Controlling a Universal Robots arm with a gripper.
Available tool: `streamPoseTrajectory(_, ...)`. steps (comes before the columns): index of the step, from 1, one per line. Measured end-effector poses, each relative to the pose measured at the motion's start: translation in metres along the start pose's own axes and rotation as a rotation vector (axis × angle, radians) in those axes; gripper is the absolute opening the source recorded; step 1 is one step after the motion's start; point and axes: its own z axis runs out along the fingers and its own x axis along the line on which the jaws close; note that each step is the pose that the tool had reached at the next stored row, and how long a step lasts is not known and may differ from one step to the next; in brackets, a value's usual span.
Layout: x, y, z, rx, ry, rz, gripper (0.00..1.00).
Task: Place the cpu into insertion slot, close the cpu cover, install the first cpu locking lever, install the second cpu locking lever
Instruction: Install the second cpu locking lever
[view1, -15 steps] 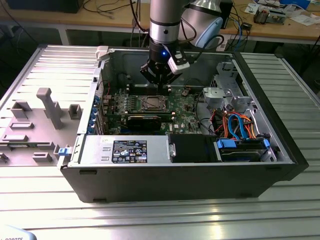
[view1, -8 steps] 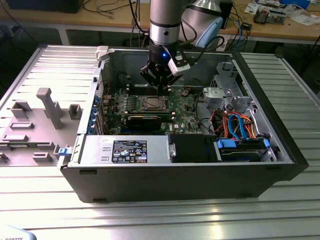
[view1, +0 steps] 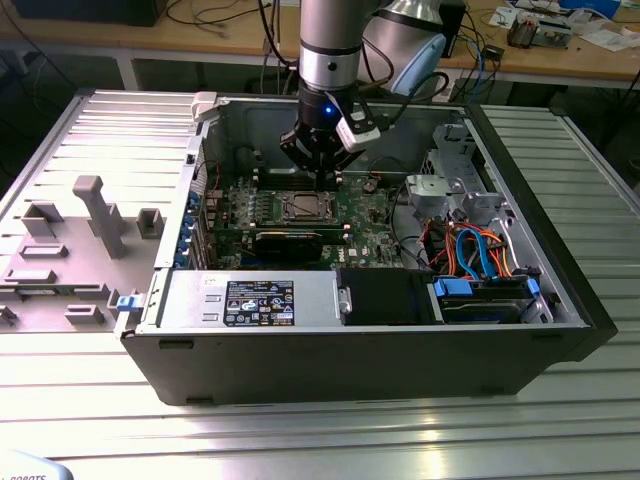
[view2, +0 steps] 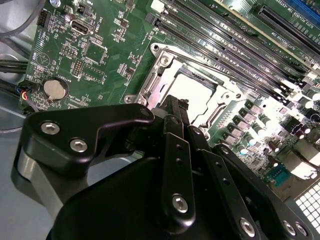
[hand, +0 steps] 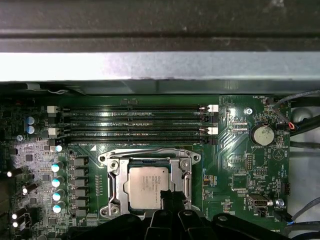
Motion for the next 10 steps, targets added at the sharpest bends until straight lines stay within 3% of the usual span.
streamPoseTrajectory(5, -0.0001, -0.0002, -0.005, 0.0059, -0.0002, 0.0, 0.11)
streamPoseTrajectory(8, 0.0, -0.0003, -0.0051, 0.0068, -0.0003, 0.0, 0.11)
streamPoseTrajectory(10, 0.0, -0.0003, -0.0051, 0.0112, -0.0003, 0.0, 0.11)
